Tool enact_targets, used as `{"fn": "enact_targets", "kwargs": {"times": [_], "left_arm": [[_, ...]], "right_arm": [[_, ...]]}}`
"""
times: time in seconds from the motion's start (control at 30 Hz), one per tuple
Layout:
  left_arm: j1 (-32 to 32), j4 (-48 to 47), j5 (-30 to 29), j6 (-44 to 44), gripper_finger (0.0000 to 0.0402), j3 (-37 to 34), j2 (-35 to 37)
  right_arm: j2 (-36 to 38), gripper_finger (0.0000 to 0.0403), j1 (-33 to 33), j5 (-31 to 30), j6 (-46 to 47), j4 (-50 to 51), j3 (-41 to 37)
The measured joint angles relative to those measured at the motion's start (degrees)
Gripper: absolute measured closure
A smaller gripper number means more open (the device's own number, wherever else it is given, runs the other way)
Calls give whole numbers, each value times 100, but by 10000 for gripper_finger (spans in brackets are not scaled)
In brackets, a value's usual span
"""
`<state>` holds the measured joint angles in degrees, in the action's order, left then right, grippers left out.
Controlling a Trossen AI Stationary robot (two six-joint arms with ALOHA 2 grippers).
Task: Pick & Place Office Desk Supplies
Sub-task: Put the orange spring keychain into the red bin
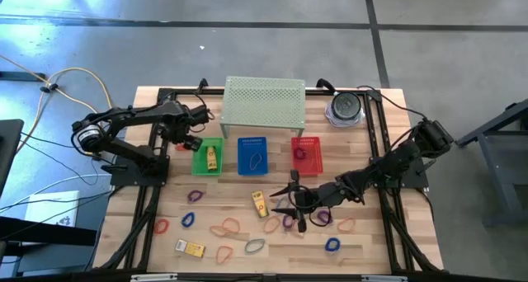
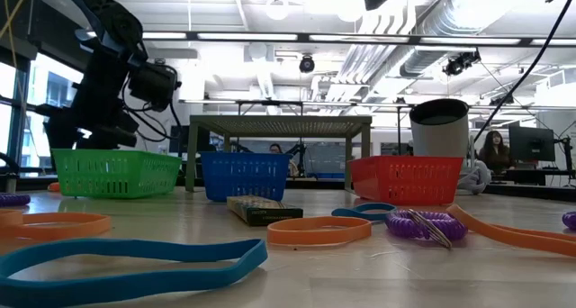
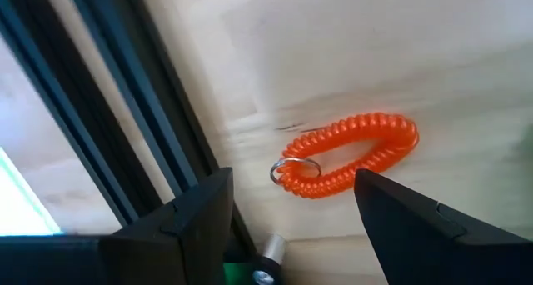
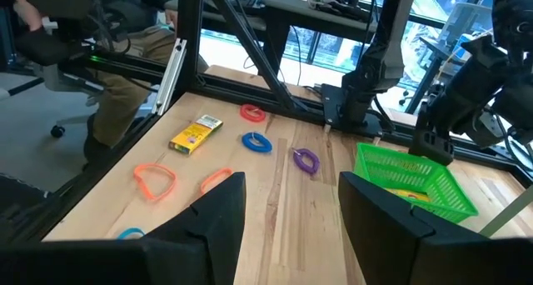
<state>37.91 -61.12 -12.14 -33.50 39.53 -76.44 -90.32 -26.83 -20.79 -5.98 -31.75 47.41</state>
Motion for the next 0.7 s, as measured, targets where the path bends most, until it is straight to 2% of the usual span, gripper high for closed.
{"fn": "enact_targets", "kwargs": {"times": [0.1, 0.33, 0.47, 0.7], "left_arm": [[2, -9, -19, 347, 161, 0, 0], [-13, -9, 59, 401, 161, 0, 1], [-244, -9, 270, 596, 161, 0, 2], [-647, -1, 281, 618, 161, 0, 2]], "right_arm": [[0, 220, 0, -1, -18, 2, 1], [0, 220, 71, 2, -15, 15, 1], [0, 220, 73, 0, 2, 31, 1], [0, 220, 74, 6, 9, 31, -1]]}}
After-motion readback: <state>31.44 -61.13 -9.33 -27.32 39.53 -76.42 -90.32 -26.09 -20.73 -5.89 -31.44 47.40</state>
